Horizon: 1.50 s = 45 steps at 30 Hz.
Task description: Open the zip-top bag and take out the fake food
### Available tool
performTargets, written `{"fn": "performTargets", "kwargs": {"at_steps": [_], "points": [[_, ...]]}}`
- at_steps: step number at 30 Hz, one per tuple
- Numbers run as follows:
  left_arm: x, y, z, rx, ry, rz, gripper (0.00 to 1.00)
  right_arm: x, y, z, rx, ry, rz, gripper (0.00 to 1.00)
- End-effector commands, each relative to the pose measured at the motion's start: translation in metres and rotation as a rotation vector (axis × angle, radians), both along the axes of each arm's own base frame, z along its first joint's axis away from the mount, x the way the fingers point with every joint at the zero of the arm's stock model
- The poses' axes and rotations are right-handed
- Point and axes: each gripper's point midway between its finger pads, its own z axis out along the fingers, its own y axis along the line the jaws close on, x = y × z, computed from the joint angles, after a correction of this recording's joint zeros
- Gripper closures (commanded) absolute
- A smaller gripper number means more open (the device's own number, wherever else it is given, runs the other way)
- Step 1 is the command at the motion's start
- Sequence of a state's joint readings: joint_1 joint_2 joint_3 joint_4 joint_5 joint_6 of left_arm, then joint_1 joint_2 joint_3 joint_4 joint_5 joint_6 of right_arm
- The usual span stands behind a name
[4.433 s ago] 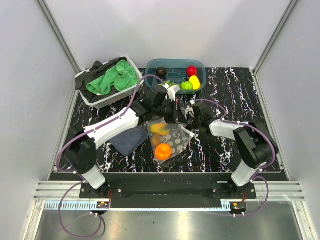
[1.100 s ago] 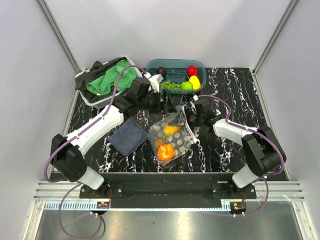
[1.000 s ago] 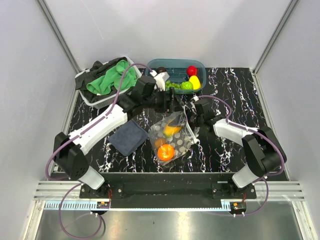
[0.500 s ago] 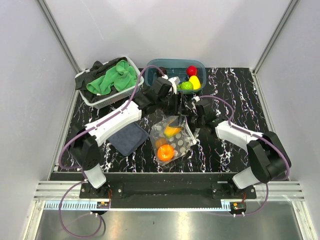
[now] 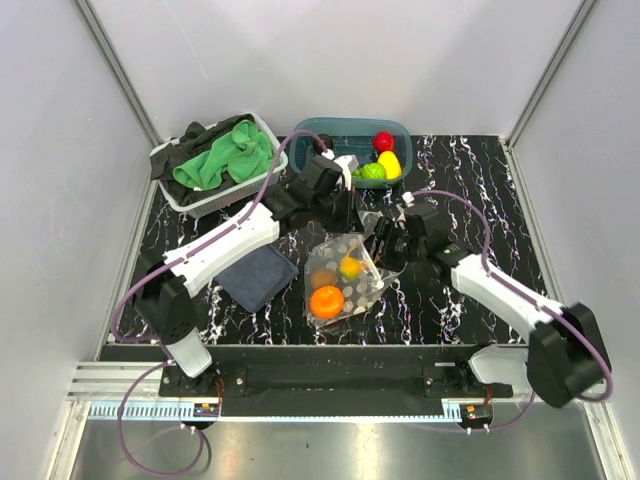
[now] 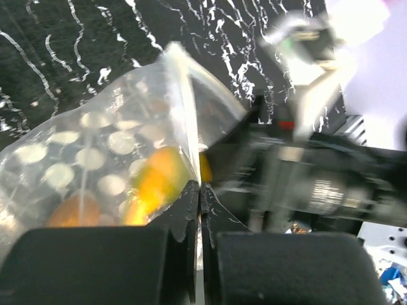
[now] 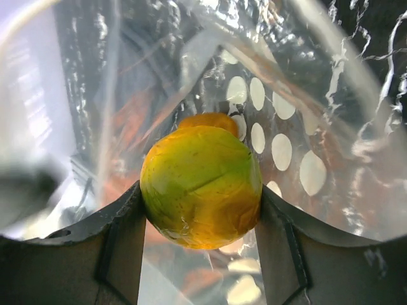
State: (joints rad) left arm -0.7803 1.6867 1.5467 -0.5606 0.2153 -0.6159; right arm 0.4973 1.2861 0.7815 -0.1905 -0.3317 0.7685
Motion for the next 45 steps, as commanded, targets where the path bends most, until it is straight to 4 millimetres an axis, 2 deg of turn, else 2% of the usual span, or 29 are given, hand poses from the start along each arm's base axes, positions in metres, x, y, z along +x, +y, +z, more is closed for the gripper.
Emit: {"fn": "performTargets", "kwargs": {"at_steps": [1,5,6,7,8,9,11,12,14,15,17,18,20,23,24,25,26,27,28,29,30,31,32,34,35,37,38,41,45], "points": [[-0.004,0.016,0.027,-0.02,-0.093,-0.011,1.0,-0.003,-0.02,0.027,-0.075,-0.135,-0.012,0.9],[-0.007,0.021,0.025,-0.015,-0.096,-0.019,1.0,-0.006,-0.023,0.051,-0.074,-0.195,0.004,0.91],[-0.006,0.021,0.025,-0.016,-0.096,-0.019,1.0,-0.004,-0.023,0.063,-0.074,-0.227,0.01,0.92],[-0.005,0.021,0.025,-0.019,-0.099,-0.025,1.0,-0.007,-0.027,0.063,-0.097,-0.218,0.01,0.92],[-0.006,0.021,0.023,-0.017,-0.098,-0.03,1.0,-0.004,-0.033,0.067,-0.125,-0.234,-0.009,0.91],[-0.005,0.022,0.024,-0.017,-0.103,-0.029,1.0,0.0,-0.036,0.082,-0.135,-0.275,-0.016,0.91],[-0.007,0.026,0.019,-0.009,-0.097,-0.035,1.0,0.005,-0.044,0.094,-0.179,-0.301,-0.035,0.92],[-0.006,0.028,0.02,-0.008,-0.108,-0.033,1.0,0.011,-0.045,0.112,-0.189,-0.354,-0.034,0.91],[-0.006,0.032,0.018,-0.007,-0.113,-0.037,1.0,0.021,-0.052,0.123,-0.231,-0.388,-0.054,0.91],[-0.009,0.033,0.016,-0.015,-0.095,-0.05,1.0,0.03,-0.051,0.141,-0.229,-0.419,-0.065,0.91],[-0.009,0.038,0.017,-0.03,-0.091,-0.051,1.0,0.041,-0.057,0.154,-0.255,-0.441,-0.092,0.91],[-0.011,0.037,0.018,-0.043,-0.083,-0.068,1.0,0.053,-0.06,0.168,-0.253,-0.462,-0.117,0.91],[-0.009,0.04,0.02,-0.056,-0.081,-0.073,1.0,0.069,-0.063,0.181,-0.252,-0.49,-0.143,0.91],[-0.011,0.039,0.022,-0.07,-0.077,-0.103,1.0,0.109,-0.069,0.192,-0.264,-0.52,-0.178,0.91],[-0.012,0.037,0.021,-0.076,-0.072,-0.119,1.0,0.128,-0.066,0.188,-0.269,-0.509,-0.182,0.91],[-0.014,0.036,0.02,-0.078,-0.067,-0.129,1.0,0.143,-0.073,0.187,-0.267,-0.51,-0.201,0.91],[-0.014,0.034,0.018,-0.078,-0.061,-0.14,1.0,0.163,-0.071,0.169,-0.282,-0.471,-0.201,0.91],[-0.016,0.032,0.017,-0.087,-0.049,-0.16,1.0,0.178,-0.07,0.179,-0.271,-0.498,-0.212,0.91],[-0.017,0.03,0.019,-0.095,-0.048,-0.171,1.0,0.191,-0.073,0.175,-0.275,-0.492,-0.221,0.91],[-0.017,0.028,0.018,-0.098,-0.042,-0.184,1.0,0.211,-0.072,0.149,-0.297,-0.444,-0.217,0.91],[-0.02,0.026,0.018,-0.106,-0.041,-0.21,1.0,0.225,-0.07,0.157,-0.286,-0.466,-0.221,0.91],[-0.02,0.024,0.018,-0.108,-0.043,-0.225,1.0,0.237,-0.073,0.151,-0.291,-0.455,-0.226,0.91],[-0.02,0.023,0.02,-0.111,-0.057,-0.242,1.0,0.259,-0.069,0.138,-0.289,-0.437,-0.226,0.89],[-0.022,0.021,0.019,-0.116,-0.075,-0.305,1.0,0.279,-0.063,0.123,-0.274,-0.42,-0.207,0.87],[-0.021,0.022,0.018,-0.118,-0.076,-0.315,1.0,0.298,-0.062,0.109,-0.269,-0.406,-0.21,0.86],[-0.025,0.022,0.02,-0.141,-0.075,-0.357,1.0,0.313,-0.058,0.093,-0.256,-0.383,-0.208,0.82],[-0.027,0.023,0.019,-0.145,-0.073,-0.37,1.0,0.327,-0.055,0.078,-0.254,-0.371,-0.202,0.8],[-0.027,0.023,0.019,-0.16,-0.084,-0.415,1.0,0.348,-0.049,0.054,-0.245,-0.342,-0.2,0.72],[-0.024,0.019,0.024,-0.181,-0.1,-0.455,1.0,0.36,-0.038,0.034,-0.215,-0.283,-0.186,0.43]]}}
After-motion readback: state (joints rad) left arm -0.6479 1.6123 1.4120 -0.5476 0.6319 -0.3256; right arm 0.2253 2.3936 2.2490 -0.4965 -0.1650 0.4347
